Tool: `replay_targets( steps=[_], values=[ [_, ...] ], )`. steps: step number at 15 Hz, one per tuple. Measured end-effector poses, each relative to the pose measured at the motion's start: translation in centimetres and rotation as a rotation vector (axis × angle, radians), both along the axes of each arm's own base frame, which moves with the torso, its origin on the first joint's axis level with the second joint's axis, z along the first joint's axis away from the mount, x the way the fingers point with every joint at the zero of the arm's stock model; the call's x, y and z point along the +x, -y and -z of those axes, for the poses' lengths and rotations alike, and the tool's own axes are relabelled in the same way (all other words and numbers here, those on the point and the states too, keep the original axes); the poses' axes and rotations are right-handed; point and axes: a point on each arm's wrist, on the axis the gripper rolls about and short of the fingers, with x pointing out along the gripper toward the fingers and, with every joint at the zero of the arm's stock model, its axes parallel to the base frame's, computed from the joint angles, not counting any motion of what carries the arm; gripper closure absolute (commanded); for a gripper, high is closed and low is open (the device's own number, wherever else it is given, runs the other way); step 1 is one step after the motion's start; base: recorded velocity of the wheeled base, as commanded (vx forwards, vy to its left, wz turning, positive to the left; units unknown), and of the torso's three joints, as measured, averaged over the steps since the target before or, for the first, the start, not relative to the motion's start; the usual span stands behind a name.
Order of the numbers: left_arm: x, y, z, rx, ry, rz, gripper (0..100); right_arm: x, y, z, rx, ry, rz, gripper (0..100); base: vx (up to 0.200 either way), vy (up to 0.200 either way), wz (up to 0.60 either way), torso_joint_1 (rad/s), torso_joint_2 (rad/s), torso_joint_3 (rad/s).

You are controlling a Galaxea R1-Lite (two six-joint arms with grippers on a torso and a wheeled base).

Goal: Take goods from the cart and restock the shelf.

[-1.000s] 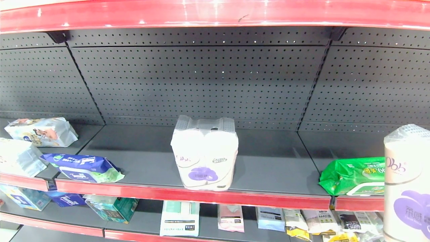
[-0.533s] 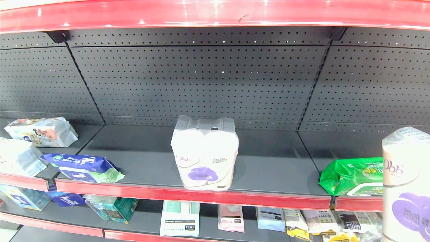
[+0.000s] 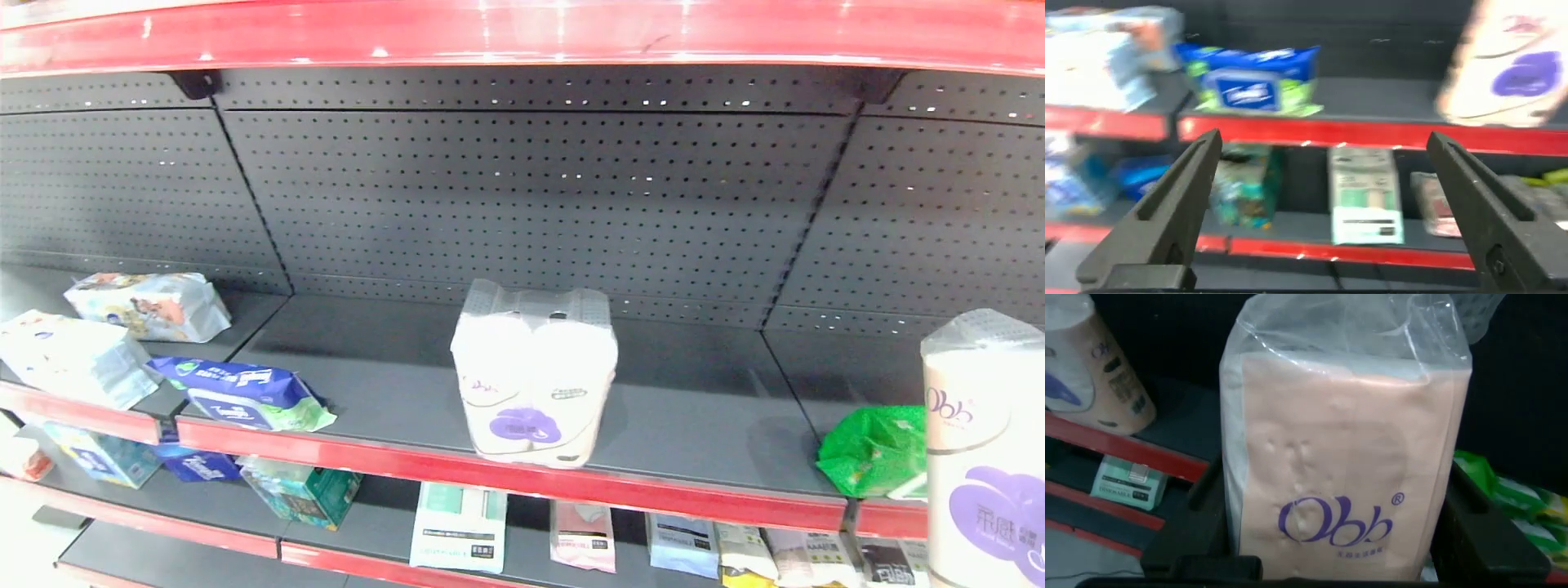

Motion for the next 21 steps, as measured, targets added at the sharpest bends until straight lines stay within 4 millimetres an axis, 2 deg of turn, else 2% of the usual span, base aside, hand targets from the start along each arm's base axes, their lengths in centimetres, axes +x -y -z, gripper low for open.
replay_targets(
  steps=[2, 6, 9, 13, 21],
  values=[
    [0.0, 0.0, 0.0, 0.001, 0.0, 0.0, 0, 0.2, -0.1, -0.2, 0.0, -0.003, -0.013, 100, 0.0, 0.0, 0.6, 0.002, 0.0, 0.0],
    [0.0, 0.0, 0.0, 0.002, 0.0, 0.0, 0, 1.5, -0.3, -1.1, -0.005, -0.027, -0.024, 100, 0.0, 0.0, 0.0, 0.0, 0.0, 0.0],
    [0.0, 0.0, 0.0, 0.002, 0.0, 0.002, 0, 4.0, -0.8, -1.9, 0.004, -0.018, -0.048, 100, 0.0, 0.0, 0.0, 0.0, 0.0, 0.0],
    [0.0, 0.0, 0.0, 0.002, 0.0, 0.0, 0, 7.9, -1.2, -1.8, 0.003, -0.058, -0.049, 100, 0.0, 0.0, 0.0, 0.0, 0.0, 0.0],
    [0.0, 0.0, 0.0, 0.003, 0.0, 0.0, 0, 15.8, -1.4, 0.3, 0.035, -0.067, -0.174, 100, 0.0, 0.0, 0.0, 0.0, 0.0, 0.0]
  ],
)
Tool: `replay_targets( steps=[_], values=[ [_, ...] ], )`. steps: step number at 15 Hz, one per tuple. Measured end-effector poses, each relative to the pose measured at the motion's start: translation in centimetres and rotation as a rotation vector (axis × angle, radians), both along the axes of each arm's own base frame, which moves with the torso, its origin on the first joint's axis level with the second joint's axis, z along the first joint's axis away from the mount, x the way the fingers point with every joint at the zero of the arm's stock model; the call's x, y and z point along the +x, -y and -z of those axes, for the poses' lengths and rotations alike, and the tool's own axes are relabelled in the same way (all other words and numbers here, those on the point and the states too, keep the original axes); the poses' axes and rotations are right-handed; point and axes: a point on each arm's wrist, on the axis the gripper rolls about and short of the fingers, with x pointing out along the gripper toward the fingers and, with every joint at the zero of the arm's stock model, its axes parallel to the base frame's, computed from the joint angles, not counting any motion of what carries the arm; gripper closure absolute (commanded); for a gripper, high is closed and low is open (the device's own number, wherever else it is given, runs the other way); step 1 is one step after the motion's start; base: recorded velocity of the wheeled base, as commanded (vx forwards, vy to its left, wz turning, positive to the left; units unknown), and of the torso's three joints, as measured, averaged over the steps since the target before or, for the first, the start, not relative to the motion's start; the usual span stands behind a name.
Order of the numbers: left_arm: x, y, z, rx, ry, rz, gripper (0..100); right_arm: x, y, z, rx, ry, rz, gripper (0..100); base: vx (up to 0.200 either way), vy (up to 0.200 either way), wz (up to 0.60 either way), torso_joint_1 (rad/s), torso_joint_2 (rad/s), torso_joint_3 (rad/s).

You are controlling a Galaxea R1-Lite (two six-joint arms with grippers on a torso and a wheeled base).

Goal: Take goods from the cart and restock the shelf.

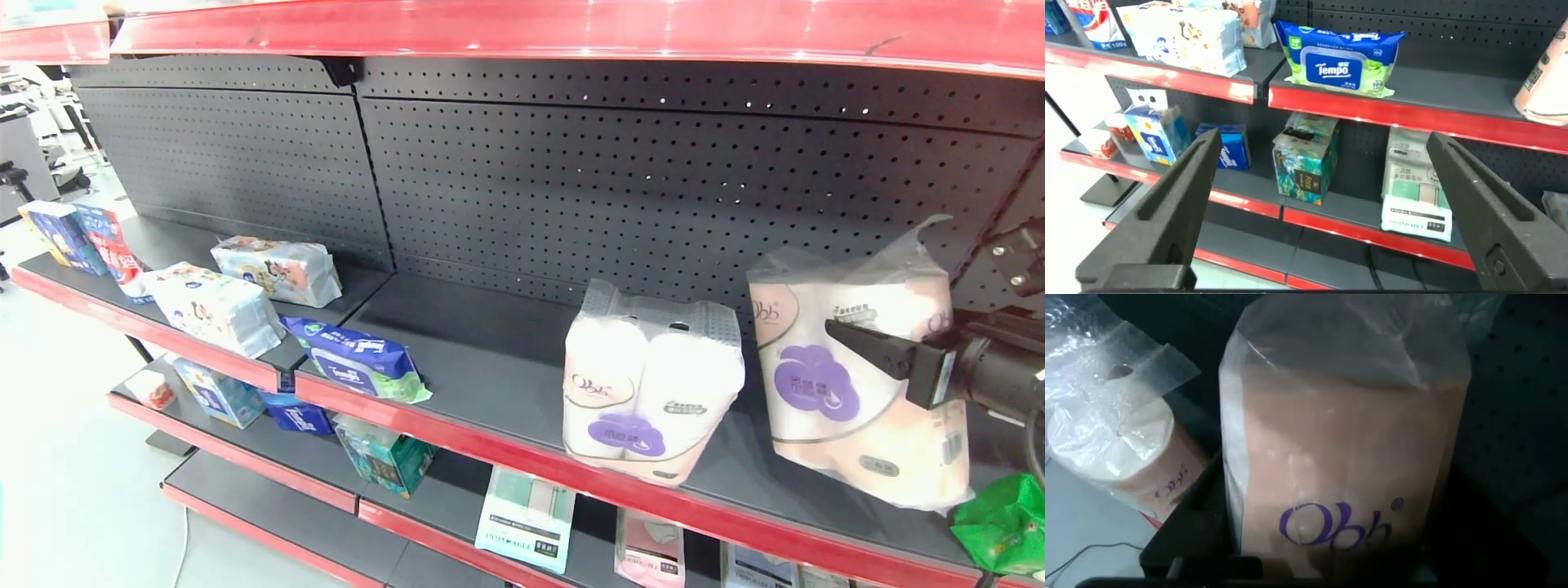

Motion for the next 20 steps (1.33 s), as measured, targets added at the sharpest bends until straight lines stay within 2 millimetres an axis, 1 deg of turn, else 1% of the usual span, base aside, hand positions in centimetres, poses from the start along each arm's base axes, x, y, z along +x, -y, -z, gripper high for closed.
replay_targets(
  steps=[4, 6, 9, 15, 20],
  values=[
    [0.0, 0.0, 0.0, 0.0, 0.0, 0.001, 0, 3.7, 0.8, 1.4, 0.004, 0.041, -0.06, 100, 0.0, 0.0, 0.0, 0.0, 0.0, 0.0],
    [0.0, 0.0, 0.0, 0.0, 0.0, 0.001, 0, 5.7, 1.2, 2.1, 0.009, 0.06, -0.111, 100, 0.0, 0.0, 0.0, 0.0, 0.0, 0.0],
    [0.0, 0.0, 0.0, 0.0, 0.0, 0.0, 0, 8.3, 1.3, 2.7, 0.027, 0.064, -0.212, 100, 0.0, 0.0, 0.0, 0.0, 0.0, 0.0],
    [0.0, 0.0, 0.0, -0.001, 0.0, 0.0, 0, 12.2, 1.2, 4.2, 0.063, 0.088, -0.381, 100, 0.0, 0.0, 0.0, 0.0, 0.0, 0.0],
    [0.0, 0.0, 0.0, 0.0, 0.0, 0.0, 0, 15.7, 0.7, 4.9, 0.068, 0.108, -0.462, 100, 0.0, 0.0, 0.0, 0.0, 0.0, 0.0]
  ],
)
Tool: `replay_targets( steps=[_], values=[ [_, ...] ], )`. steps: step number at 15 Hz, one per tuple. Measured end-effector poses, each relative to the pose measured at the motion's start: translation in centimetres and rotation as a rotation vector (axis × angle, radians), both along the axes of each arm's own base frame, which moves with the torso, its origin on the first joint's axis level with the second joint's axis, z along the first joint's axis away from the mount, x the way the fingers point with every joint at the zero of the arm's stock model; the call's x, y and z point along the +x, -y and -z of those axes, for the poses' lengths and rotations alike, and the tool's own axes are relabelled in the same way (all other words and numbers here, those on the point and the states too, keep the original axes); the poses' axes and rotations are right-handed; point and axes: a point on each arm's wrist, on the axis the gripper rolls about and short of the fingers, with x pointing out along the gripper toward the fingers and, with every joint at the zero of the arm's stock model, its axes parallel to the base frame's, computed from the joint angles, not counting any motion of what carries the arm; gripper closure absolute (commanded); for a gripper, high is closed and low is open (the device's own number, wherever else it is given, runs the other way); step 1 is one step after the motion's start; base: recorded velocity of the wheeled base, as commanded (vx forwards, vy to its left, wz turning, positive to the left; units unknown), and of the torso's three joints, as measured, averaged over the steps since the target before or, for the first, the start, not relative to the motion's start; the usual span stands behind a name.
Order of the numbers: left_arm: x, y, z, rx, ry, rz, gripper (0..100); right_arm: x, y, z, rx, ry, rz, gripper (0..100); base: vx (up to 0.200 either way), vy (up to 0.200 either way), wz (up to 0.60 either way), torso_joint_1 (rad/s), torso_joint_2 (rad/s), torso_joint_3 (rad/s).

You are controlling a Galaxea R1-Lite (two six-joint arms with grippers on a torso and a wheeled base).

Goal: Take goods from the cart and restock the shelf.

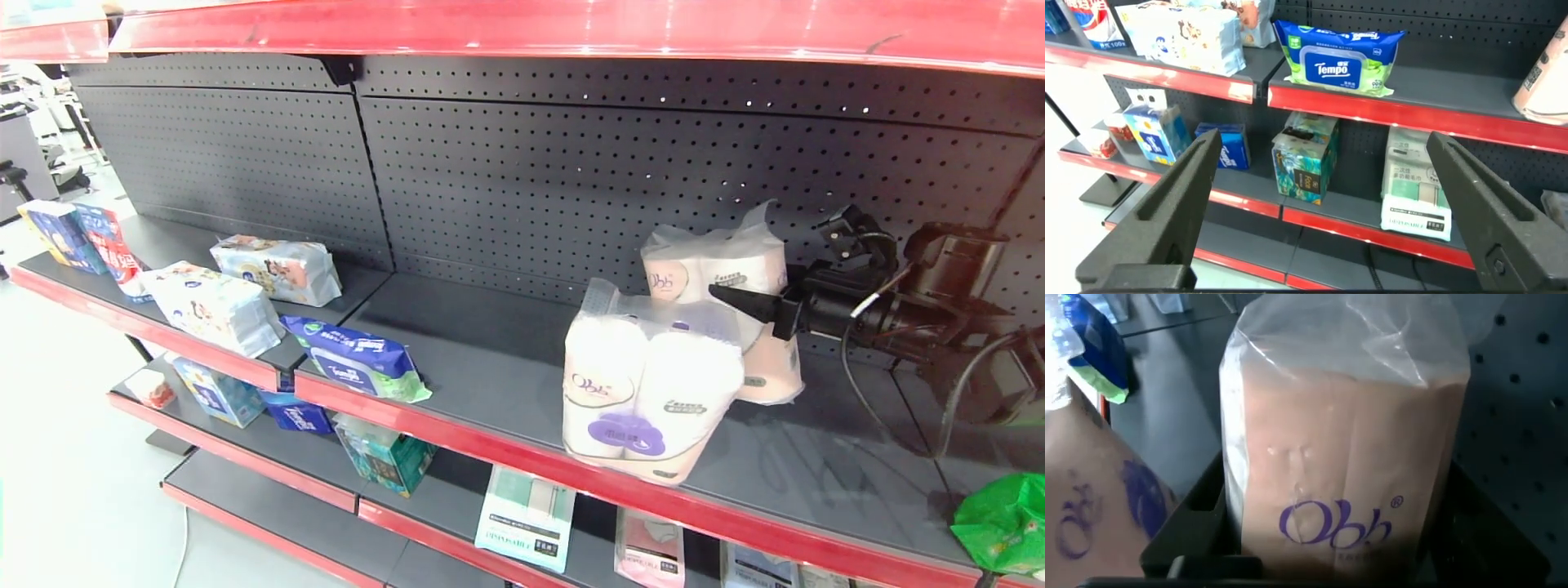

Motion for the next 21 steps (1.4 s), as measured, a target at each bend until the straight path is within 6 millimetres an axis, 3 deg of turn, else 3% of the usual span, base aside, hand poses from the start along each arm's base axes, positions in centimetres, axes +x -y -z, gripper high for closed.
replay_targets(
  steps=[8, 16, 21],
  values=[
    [0.0, 0.0, 0.0, 0.0, 0.0, 0.0, 0, 3.3, -1.6, 2.5, 0.0, 0.05, -0.149, 100, 0.0, 0.0, 0.0, 0.0, 0.0, 0.0],
    [0.0, 0.0, 0.0, 0.0, 0.0, 0.0, 0, 1.7, 2.2, 4.9, -0.043, 0.011, -0.183, 100, 0.0, 0.0, 0.0, 0.0, 0.0, 0.0],
    [0.0, 0.0, 0.0, 0.0, 0.0, 0.0, 0, 0.7, 2.8, 6.1, -0.113, 0.071, -0.252, 100, 0.0, 0.0, 0.0, 0.0, 0.0, 0.0]
  ],
)
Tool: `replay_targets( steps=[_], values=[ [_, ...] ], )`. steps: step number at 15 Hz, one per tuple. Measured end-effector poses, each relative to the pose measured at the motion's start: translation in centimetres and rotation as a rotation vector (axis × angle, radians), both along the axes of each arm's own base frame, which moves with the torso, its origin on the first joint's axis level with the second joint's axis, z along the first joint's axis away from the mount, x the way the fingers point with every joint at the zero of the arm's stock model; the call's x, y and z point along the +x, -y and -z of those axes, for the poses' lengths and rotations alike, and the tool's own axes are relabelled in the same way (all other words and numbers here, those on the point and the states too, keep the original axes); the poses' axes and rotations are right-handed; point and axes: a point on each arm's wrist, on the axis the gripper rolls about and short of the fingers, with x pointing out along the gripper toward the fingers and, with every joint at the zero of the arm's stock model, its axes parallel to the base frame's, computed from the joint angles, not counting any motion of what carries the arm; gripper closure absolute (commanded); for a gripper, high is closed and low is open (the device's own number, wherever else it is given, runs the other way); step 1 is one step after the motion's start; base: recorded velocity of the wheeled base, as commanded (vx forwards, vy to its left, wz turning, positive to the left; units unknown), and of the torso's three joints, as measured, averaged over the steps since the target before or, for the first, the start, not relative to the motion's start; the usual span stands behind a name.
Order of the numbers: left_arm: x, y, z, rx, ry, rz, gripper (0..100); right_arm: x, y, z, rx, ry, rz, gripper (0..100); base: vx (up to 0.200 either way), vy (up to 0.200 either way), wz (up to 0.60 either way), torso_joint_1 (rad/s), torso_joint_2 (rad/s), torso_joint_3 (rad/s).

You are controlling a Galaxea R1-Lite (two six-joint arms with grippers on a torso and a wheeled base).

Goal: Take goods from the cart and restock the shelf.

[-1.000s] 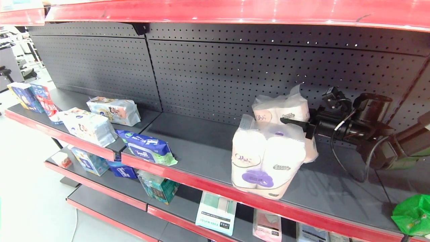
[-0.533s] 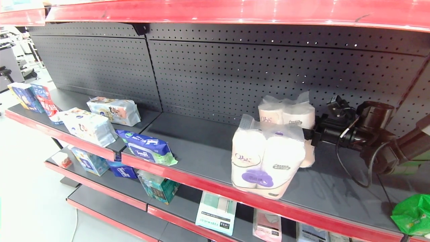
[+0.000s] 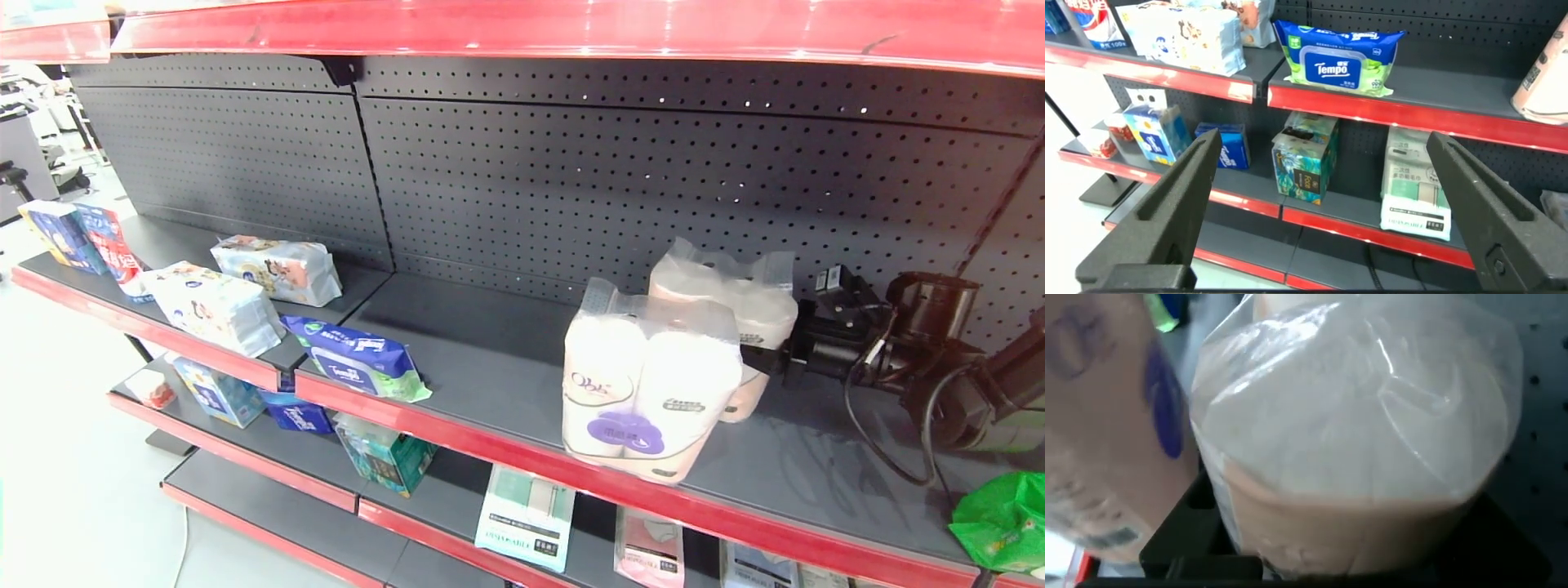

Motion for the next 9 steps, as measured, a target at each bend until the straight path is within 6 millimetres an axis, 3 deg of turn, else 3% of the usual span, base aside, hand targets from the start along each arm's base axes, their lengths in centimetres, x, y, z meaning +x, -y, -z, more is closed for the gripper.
replay_targets(
  steps=[9],
  values=[
    [0.0, 0.0, 0.0, 0.0, 0.0, 0.0, 0, 1.4, -1.2, 0.4, -0.02, 0.051, -0.075, 100, 0.0, 0.0, 0.0, 0.0, 0.0, 0.0]
  ],
)
